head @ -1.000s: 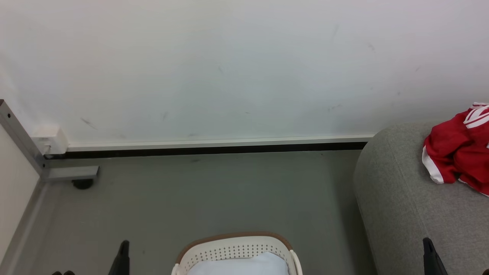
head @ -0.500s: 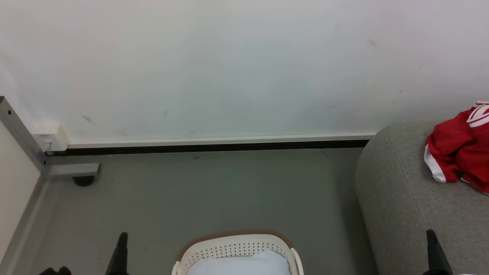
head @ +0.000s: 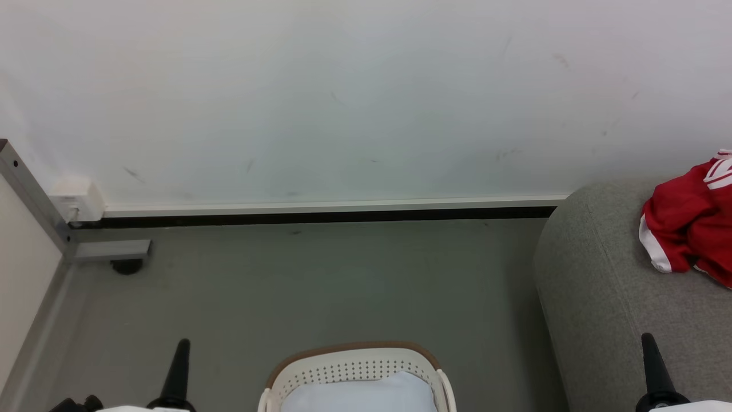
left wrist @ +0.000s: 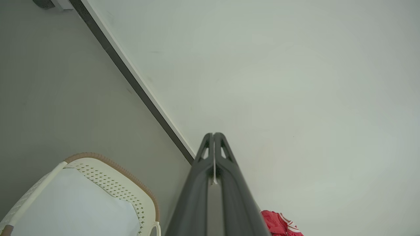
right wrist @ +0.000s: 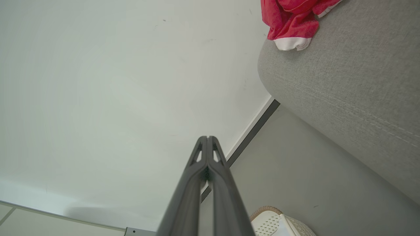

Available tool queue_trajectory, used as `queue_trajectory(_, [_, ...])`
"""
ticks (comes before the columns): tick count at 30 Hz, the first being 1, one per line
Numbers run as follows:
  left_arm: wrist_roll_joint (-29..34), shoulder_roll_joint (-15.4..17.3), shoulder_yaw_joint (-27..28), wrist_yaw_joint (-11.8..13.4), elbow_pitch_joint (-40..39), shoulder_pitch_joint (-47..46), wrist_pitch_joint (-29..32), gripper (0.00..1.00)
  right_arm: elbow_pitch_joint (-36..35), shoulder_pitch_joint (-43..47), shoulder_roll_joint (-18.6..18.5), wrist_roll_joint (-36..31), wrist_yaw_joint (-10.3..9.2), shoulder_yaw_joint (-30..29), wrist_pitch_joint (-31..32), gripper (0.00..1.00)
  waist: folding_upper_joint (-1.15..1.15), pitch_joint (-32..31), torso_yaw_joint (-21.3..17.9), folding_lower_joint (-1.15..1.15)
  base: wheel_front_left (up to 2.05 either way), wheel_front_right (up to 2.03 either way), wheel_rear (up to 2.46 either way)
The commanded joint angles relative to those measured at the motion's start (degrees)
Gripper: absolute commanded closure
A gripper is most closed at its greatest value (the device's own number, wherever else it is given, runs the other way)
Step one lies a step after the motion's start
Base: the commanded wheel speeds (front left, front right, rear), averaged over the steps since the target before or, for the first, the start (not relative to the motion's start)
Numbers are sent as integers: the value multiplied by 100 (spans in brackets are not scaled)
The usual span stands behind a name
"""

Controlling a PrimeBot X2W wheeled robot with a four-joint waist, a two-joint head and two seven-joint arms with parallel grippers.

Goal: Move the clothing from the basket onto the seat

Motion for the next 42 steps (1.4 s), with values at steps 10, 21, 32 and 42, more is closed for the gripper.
queue_trajectory(10, [-686,-23,103,-53,-21,-217,169,100,-80,-188,-59,672,-9,-79,165,100,0,42,24,0,0,0,0])
queue_trajectory(21, [-1250,-53,162,-60,-6,-302,316,100,-101,-273,-62,1200,-10,-124,303,100,0,84,48,0,0,0,0])
queue_trajectory(32, [-1683,-73,219,-75,8,-373,440,100,-119,-326,-64,1649,-10,-163,426,100,0,123,69,0,0,0,0])
queue_trajectory(42, [-2105,-91,266,-90,20,-453,551,100,-134,-389,-66,2076,-12,-201,542,100,0,161,91,0,0,0,0])
